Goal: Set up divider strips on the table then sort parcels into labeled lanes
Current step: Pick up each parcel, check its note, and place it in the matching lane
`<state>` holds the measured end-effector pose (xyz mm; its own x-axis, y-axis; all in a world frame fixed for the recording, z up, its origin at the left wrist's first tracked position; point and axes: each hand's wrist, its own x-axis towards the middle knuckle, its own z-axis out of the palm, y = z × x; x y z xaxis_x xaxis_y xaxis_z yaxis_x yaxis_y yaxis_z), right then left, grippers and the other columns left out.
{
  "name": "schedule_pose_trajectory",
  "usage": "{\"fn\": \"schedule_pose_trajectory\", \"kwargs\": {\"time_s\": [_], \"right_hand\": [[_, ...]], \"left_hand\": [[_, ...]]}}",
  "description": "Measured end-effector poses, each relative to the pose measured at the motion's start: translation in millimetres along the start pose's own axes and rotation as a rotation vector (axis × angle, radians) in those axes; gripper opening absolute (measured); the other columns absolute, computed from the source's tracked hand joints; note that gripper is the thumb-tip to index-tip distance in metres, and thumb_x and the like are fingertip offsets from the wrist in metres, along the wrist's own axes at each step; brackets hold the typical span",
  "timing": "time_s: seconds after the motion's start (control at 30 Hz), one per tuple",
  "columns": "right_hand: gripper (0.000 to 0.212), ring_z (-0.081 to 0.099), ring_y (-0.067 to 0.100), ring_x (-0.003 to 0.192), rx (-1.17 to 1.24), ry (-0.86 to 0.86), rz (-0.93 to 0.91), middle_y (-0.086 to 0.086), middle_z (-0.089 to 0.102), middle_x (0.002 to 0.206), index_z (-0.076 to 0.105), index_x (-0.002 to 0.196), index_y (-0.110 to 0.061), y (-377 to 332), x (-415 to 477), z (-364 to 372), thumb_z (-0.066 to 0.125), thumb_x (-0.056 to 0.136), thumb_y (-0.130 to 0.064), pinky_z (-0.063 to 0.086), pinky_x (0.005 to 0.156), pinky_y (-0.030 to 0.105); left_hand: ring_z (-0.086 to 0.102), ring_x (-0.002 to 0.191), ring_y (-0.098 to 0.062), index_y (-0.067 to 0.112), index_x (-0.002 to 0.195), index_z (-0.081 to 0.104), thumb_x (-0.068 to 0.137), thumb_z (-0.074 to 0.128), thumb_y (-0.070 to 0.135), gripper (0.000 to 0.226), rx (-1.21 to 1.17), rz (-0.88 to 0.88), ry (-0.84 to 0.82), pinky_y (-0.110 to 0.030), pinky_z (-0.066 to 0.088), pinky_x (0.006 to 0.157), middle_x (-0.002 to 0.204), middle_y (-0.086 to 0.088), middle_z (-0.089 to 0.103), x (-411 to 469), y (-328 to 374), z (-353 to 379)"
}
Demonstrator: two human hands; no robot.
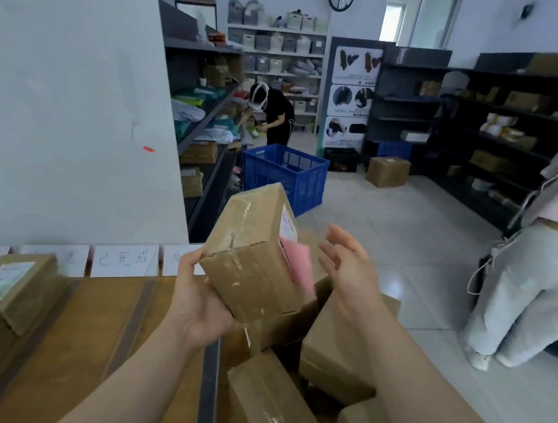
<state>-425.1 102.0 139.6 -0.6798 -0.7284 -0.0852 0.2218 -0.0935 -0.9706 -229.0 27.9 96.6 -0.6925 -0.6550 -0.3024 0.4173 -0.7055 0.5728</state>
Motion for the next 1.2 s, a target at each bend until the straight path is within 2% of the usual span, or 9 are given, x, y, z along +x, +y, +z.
{"fn": "schedule_pose_trajectory", "kwargs": {"time_s": [0.1, 0.17, 0.3, 0.53, 0.67, 0.8, 0.97, 1.03, 1.2], "right_hand": [[0.029, 0.057, 0.017, 0.115, -0.123, -0.131, 0.121, -0.002, 0.061, 0.127, 0.058, 0.126, -0.031, 5.0, -9.3, -0.4, 0.045, 0.100, -0.030, 0.048, 0.100, 0.046], [0.048, 0.055, 0.024, 0.117, -0.123, -0.324, 0.207, -0.003, 0.058, 0.128, 0.044, 0.137, -0.040, 7.9, -16.2, -2.5, 0.058, 0.092, -0.043, 0.047, 0.097, 0.054], [0.082, 0.057, 0.024, 0.116, -0.132, -0.358, 0.165, -0.005, 0.053, 0.133, 0.023, 0.148, -0.041, 12.0, -22.3, -2.3, 0.073, 0.083, -0.033, 0.050, 0.096, 0.051], [0.055, 0.061, 0.019, 0.111, -0.226, -0.287, 0.088, -0.004, 0.062, 0.123, 0.044, 0.131, -0.029, 23.3, -23.0, -15.7, 0.073, 0.084, -0.030, 0.053, 0.093, 0.049], [0.047, 0.063, 0.018, 0.107, -0.242, -0.299, 0.082, -0.005, 0.064, 0.118, 0.047, 0.121, -0.032, 30.4, -22.2, -15.3, 0.074, 0.083, -0.031, 0.055, 0.090, 0.046], [0.049, 0.064, 0.013, 0.102, -0.247, -0.335, 0.076, -0.010, 0.064, 0.114, 0.044, 0.118, -0.035, 36.3, -23.3, 2.5, 0.076, 0.080, -0.034, 0.057, 0.082, 0.038], [0.040, 0.069, 0.009, 0.089, -0.265, -0.398, 0.046, -0.020, 0.069, 0.095, 0.048, 0.102, -0.044, 47.5, -35.2, 45.3, 0.079, 0.076, -0.038, 0.059, 0.073, 0.032], [0.034, 0.070, 0.001, 0.080, -0.245, -0.458, 0.047, -0.022, 0.070, 0.086, 0.050, 0.096, -0.045, 52.6, -45.2, 66.0, 0.077, 0.078, -0.035, 0.057, 0.059, 0.021], [0.034, 0.071, 0.006, 0.085, -0.274, -0.589, 0.034, -0.013, 0.071, 0.100, 0.054, 0.107, -0.040, 68.4, -80.1, 123.5, 0.075, 0.081, -0.034, 0.058, 0.066, 0.026]], "left_hand": [[0.061, 0.113, -0.046, 0.025, 0.128, 0.063, 0.064, 0.066, 0.065, 0.076, -0.148, 0.020, -0.070, -0.068, 0.038, 0.097, 0.128, -0.018, 0.064, 0.7, -8.1, 0.6], [0.059, 0.116, -0.048, 0.024, 0.127, 0.065, 0.068, 0.060, 0.068, 0.073, -0.180, 0.016, -0.078, -0.072, 0.032, 0.100, 0.130, -0.018, 0.063, 1.8, -13.0, 2.0], [0.057, 0.119, -0.049, 0.022, 0.132, 0.059, 0.088, 0.042, 0.056, 0.058, -0.130, 0.063, -0.010, -0.077, 0.035, 0.095, 0.127, -0.021, 0.064, 5.2, -23.9, -3.0], [0.065, 0.113, -0.030, 0.035, 0.137, 0.051, 0.103, 0.045, 0.036, 0.035, 0.206, 0.285, 0.185, -0.062, 0.050, 0.093, 0.123, -0.004, 0.068, 5.8, -27.7, -4.2], [0.066, 0.106, -0.016, 0.046, 0.131, 0.053, 0.102, 0.044, 0.044, 0.031, 0.634, 0.411, 0.316, -0.041, 0.059, 0.085, 0.115, 0.010, 0.070, 2.0, -28.2, -0.7], [0.063, 0.107, -0.012, 0.048, 0.113, 0.061, 0.099, 0.036, 0.058, 0.031, 0.801, 0.452, 0.411, -0.036, 0.052, 0.092, 0.111, 0.014, 0.069, -12.8, -17.1, -1.0], [0.061, 0.112, -0.017, 0.038, 0.120, 0.062, 0.088, 0.035, 0.074, 0.055, 0.847, 0.525, 0.469, -0.043, 0.045, 0.102, 0.119, 0.004, 0.066, -51.5, 5.3, -17.5], [0.064, 0.110, -0.023, 0.036, 0.116, 0.068, 0.075, 0.038, 0.082, 0.068, 0.817, 0.536, 0.471, -0.048, 0.046, 0.103, 0.118, -0.002, 0.068, -72.1, 17.9, -27.8], [0.071, 0.100, -0.026, 0.032, 0.107, 0.075, 0.090, 0.046, 0.063, 0.045, 0.687, 0.541, 0.503, -0.044, 0.054, 0.092, 0.104, -0.001, 0.076, -122.6, 46.5, -74.4]]}}
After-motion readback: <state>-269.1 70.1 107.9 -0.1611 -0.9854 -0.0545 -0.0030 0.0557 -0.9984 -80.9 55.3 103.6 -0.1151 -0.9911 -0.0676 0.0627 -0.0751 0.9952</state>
